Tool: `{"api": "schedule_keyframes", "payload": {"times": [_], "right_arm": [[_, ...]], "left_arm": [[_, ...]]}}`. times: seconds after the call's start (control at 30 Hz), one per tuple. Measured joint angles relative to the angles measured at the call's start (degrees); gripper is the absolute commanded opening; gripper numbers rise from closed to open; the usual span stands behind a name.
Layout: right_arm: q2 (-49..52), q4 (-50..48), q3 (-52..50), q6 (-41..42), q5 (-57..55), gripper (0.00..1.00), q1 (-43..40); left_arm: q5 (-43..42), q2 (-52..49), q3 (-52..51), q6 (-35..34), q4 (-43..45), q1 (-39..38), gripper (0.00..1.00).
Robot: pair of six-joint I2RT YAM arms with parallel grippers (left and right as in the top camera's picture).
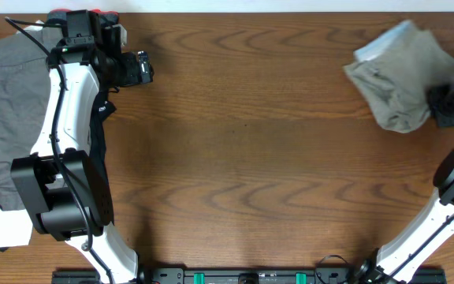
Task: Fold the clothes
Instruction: 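Grasp the folded shorts with the right gripper and carry them to the top-right corner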
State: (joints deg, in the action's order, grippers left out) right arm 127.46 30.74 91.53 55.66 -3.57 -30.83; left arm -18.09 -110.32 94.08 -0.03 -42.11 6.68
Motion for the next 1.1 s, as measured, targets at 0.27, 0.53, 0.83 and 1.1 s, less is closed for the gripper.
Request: {"api": "schedule_keyframes", "payload": {"times": [0.27, 0.53, 0.83, 1.1], "right_arm": [[0.0, 0.0, 0.0, 9.4, -5.7, 0.01, -1.2], [1.6, -10.0, -0.9, 16.4, -9.5, 0.01, -1.2], [3.4, -22.0, -1.3, 14.5, -10.3, 0.01, -0.3], [3.4, -21.2, -1.3, 5.6, -7.2, 0.01, 2.4]], "left_arm": [[0.0, 0.0, 0.0, 0.0, 0.0, 0.0, 0.98], [0.0, 0.0, 0.0, 0.0, 0.4, 0.0, 0.98], [0.0, 0.0, 0.0, 0.0, 1.7, -0.1, 0.98], [0.0, 0.0, 0.0, 0.0, 2.2, -1.4, 0.98]]}}
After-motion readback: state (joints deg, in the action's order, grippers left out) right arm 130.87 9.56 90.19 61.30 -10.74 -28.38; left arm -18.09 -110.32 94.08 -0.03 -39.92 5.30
